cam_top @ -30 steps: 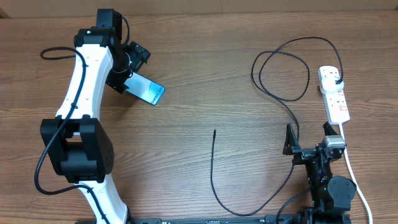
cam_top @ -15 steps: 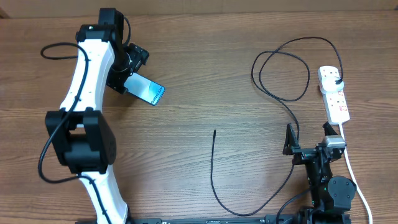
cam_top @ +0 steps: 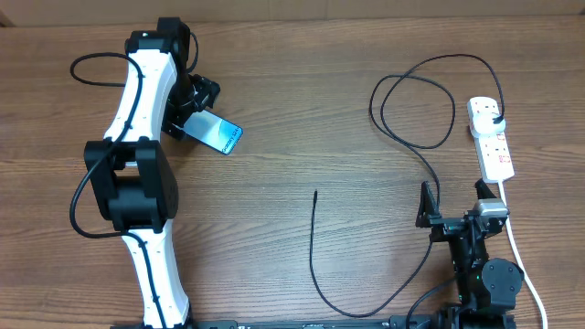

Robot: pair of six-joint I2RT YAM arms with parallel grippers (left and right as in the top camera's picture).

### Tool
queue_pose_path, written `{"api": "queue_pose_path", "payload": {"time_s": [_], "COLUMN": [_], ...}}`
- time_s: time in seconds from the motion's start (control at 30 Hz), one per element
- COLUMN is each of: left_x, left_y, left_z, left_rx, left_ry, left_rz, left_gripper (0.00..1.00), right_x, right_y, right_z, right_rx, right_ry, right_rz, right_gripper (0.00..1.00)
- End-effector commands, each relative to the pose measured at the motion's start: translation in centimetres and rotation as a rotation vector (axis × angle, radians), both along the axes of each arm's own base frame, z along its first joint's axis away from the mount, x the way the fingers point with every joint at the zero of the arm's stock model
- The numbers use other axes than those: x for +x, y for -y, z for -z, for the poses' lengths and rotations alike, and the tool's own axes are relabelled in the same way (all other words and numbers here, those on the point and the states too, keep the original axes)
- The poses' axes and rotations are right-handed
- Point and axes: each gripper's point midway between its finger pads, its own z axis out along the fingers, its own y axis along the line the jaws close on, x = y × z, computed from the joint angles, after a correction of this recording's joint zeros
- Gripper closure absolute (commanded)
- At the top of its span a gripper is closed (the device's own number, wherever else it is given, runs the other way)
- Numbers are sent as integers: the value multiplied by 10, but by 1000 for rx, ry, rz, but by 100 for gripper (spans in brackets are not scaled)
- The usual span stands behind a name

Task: Plug charger to phone and switch on socket
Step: 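Close the left gripper on the phone's bottom end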

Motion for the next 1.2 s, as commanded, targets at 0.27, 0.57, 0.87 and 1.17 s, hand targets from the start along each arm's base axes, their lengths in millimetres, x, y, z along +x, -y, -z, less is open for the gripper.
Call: {"api": "queue_pose_path", "payload": {"time_s": [0.27, 0.57, 0.87, 1.17], "left_x": [16, 15, 14, 10], "left_y": [1, 11, 12, 12], "left_z": [4, 18, 29, 54], "left_rx": [57, 57, 59, 58], "left_ry": [48, 22, 3, -47], "left_rz": [0, 20, 21, 23], "left_gripper": [0, 0, 0, 0], "right_x": [0, 0, 0, 0], "right_y": [1, 1, 1, 1], "right_z": [1, 1, 1, 1], "right_rx": [2, 2, 2, 2], "right_ry": [7, 7, 7, 7], "right_rz": [7, 7, 7, 7], "right_gripper": [0, 0, 0, 0]}}
